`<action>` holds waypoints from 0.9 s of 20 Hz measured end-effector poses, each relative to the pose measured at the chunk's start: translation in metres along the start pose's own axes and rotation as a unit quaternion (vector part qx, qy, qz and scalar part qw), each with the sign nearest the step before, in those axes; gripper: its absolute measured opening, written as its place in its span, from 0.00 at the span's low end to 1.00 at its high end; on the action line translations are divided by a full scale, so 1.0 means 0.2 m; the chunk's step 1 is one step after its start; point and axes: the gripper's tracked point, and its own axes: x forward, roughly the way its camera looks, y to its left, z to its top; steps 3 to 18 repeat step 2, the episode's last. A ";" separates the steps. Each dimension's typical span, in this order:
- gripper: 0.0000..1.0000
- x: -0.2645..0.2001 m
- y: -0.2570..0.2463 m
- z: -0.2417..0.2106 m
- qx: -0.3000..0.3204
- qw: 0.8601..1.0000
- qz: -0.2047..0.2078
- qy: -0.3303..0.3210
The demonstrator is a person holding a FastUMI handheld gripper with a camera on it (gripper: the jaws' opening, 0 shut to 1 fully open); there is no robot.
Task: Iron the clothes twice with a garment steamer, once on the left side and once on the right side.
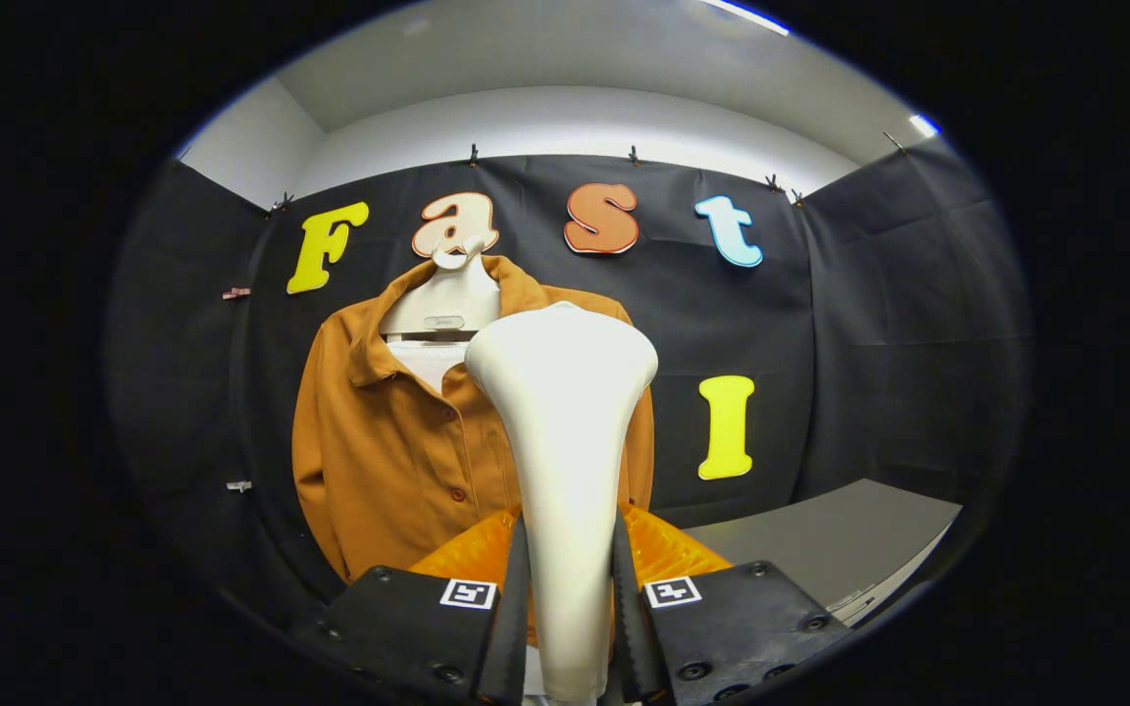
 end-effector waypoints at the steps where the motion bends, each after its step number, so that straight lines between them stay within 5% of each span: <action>1: 0.40 0.00 0.00 0.00 0.001 1.000 0.001 0.000; 18: 0.40 0.00 0.00 0.00 0.001 1.000 0.001 0.000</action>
